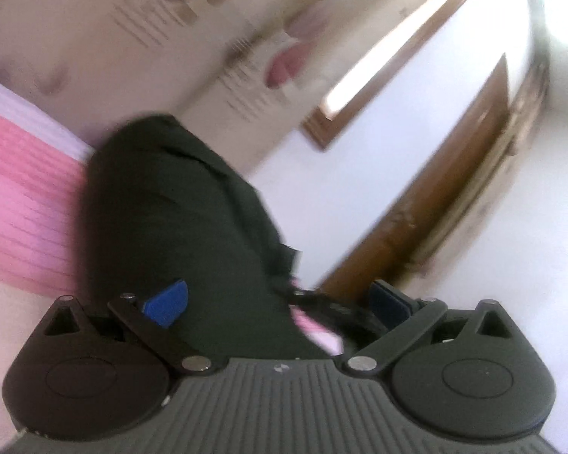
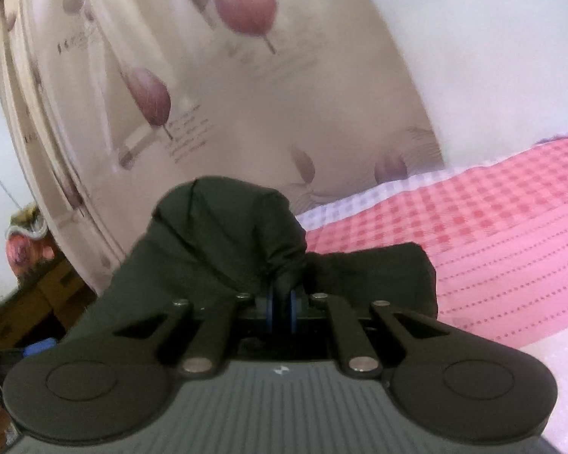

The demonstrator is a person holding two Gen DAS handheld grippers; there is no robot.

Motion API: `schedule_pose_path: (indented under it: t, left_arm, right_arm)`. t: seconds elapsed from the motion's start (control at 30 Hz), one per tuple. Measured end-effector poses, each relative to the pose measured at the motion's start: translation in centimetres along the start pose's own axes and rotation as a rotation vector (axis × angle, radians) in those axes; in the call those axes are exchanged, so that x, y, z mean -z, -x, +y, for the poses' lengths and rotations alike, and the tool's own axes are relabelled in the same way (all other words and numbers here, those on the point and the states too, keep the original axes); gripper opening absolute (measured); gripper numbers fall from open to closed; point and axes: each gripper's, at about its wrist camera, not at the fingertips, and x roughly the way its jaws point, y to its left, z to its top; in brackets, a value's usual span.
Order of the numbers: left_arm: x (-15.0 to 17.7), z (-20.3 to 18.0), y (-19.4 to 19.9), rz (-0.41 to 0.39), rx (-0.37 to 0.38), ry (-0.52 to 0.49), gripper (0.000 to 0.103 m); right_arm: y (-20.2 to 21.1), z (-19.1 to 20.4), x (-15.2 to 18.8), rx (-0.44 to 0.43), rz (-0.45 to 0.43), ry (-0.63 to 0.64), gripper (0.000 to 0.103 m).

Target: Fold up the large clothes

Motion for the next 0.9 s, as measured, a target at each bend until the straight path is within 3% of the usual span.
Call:
schedule_pose_path:
  t: [0.07, 0.2, 0.27, 0.33, 0.4, 0.47, 0.53, 0.6, 0.63, 0.67, 0.77, 0.8, 0.9]
  left_arm:
    - [0.5, -0.7, -3.0, 0.044, 0.044, 0.017, 0.101]
    - [1.3, -2.5, -7.0, 0.072, 0.028, -0.098, 0.102]
    - [1.6, -2.6, -7.6, 0.072, 0.032, -0.097, 0.102]
    - [2.0, -2.6, -7.8, 0.074, 0.024, -0.119, 0.102]
    - [2.3, -2.2, -7.9, 0.064, 0.031, -0.121, 0.103]
    - [2.6, -1.8, -7.8, 0.060, 0.034, -0.133, 0.103]
    - [3.0, -1.6, -7.5, 0.053, 0.036, -0.151, 0.103]
    - [3.1, -1.4, -7.2, 0.042, 0.041, -0.168, 0.103]
    - [3.4, -1.2, -6.8, 0.036, 0.047, -0.170, 0.103]
    - [3.5, -0.9, -6.3, 0.031, 0.061, -0.168, 0.103]
    - [3.3, 0.0, -5.6, 0.016, 0.065, -0.175, 0.103]
    - [3.1, 0.5, -5.3, 0.006, 0.065, -0.161, 0.103]
    - [2.5, 2.4, -4.3, -0.035, 0.094, -0.071, 0.103]
  right_arm:
    - [0.4, -0.9, -0.3, 0.002, -0.013, -0.062, 0.008]
    - [0.8, -3.2, -0.1, 0.001, -0.025, -0.198, 0.011]
    - [1.9, -4.7, -0.7, -0.017, -0.076, -0.284, 0.011]
    - [3.4, -5.7, -1.6, 0.045, -0.096, -0.326, 0.013]
    - [4.0, -6.3, -2.5, 0.117, -0.053, -0.321, 0.032]
    - [4.0, -6.5, -3.0, 0.138, 0.012, -0.288, 0.058]
    - [2.9, -6.1, -2.9, 0.125, 0.107, -0.269, 0.066]
    - [1.2, -4.9, -2.6, 0.073, 0.150, -0.240, 0.065]
    - [0.4, -3.7, -2.6, 0.058, 0.157, -0.197, 0.061]
    - [-0.4, -2.5, -2.8, 0.041, 0.159, -0.147, 0.046]
    - [-3.4, 0.8, -3.0, -0.021, 0.194, -0.045, 0.034]
    - [-4.2, 1.2, -3.2, -0.056, 0.196, -0.049, 0.031]
    - [-6.1, -0.6, -4.0, -0.266, 0.145, -0.220, 0.022]
